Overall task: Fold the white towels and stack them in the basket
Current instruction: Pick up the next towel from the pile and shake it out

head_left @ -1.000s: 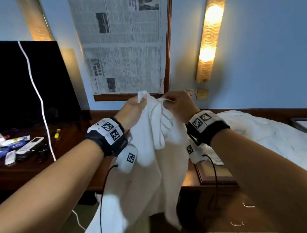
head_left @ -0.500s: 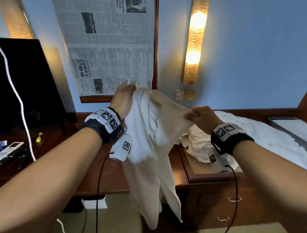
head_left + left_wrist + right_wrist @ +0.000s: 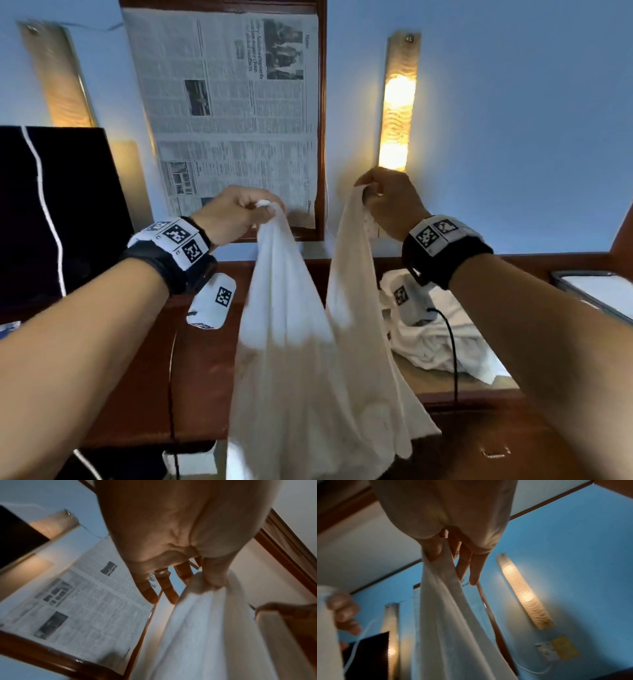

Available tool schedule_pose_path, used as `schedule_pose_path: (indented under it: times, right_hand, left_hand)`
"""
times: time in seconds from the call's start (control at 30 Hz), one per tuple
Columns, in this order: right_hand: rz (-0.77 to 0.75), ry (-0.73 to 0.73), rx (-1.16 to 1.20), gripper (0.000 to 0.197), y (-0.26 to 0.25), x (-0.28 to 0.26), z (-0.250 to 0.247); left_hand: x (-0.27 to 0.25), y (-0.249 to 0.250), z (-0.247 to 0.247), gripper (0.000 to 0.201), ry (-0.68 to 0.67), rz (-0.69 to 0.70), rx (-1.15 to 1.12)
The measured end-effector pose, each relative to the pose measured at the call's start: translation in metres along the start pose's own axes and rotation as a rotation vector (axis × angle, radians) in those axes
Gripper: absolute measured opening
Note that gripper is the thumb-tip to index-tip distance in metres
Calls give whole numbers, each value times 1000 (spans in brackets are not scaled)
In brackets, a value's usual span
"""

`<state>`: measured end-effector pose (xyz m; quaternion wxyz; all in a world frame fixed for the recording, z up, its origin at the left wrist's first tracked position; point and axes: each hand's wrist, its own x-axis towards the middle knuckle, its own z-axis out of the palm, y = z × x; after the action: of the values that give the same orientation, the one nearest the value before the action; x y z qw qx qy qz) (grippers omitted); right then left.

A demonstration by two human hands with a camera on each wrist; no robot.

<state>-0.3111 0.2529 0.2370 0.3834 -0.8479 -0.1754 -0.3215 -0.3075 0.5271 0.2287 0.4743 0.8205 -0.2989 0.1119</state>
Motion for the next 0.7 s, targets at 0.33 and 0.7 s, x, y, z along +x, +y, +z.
schedule_pose_path:
  times: [0.33, 0.7]
  right_hand:
    - [-135, -32, 237, 12, -86, 30, -6]
    - [-260, -145, 254, 24, -96, 37, -8]
  left_hand:
    - [22, 45, -18, 19, 436, 188, -183]
    - [31, 58, -10, 10, 239, 203, -323]
